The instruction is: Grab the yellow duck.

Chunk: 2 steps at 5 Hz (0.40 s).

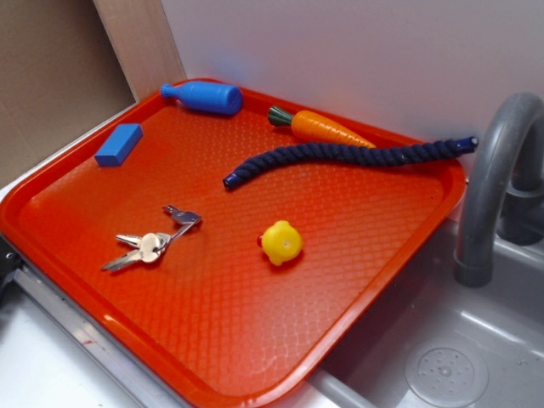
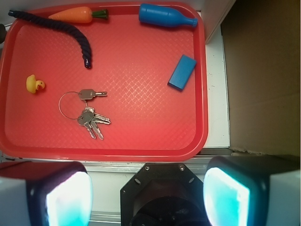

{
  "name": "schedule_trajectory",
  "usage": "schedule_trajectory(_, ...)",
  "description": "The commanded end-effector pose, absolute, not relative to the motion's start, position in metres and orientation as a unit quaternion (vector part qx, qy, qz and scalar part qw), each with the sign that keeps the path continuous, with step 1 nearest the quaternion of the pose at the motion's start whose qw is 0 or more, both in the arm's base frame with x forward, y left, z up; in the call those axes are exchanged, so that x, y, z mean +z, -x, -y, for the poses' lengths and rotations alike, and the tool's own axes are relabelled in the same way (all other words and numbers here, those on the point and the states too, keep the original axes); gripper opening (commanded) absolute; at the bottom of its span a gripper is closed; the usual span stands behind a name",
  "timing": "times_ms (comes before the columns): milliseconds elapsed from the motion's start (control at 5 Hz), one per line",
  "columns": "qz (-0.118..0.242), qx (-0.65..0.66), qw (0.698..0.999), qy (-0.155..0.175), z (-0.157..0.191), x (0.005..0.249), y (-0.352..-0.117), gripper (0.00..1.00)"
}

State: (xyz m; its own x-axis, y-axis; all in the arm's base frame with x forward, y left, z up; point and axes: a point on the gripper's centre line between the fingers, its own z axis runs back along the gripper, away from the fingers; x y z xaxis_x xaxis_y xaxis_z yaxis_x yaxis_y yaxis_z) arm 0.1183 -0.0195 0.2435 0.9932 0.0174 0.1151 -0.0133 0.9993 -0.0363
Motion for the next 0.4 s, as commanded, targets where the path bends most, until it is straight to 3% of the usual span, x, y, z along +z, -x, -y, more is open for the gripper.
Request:
schedule_trajectory(0,0.058,0.008,0.998,0.018,0.02,0.243,-0.118,1.0)
schedule_trajectory(200,0.101,-0.033,0.994,0.01,0.041,0.212,-0.168,1.0)
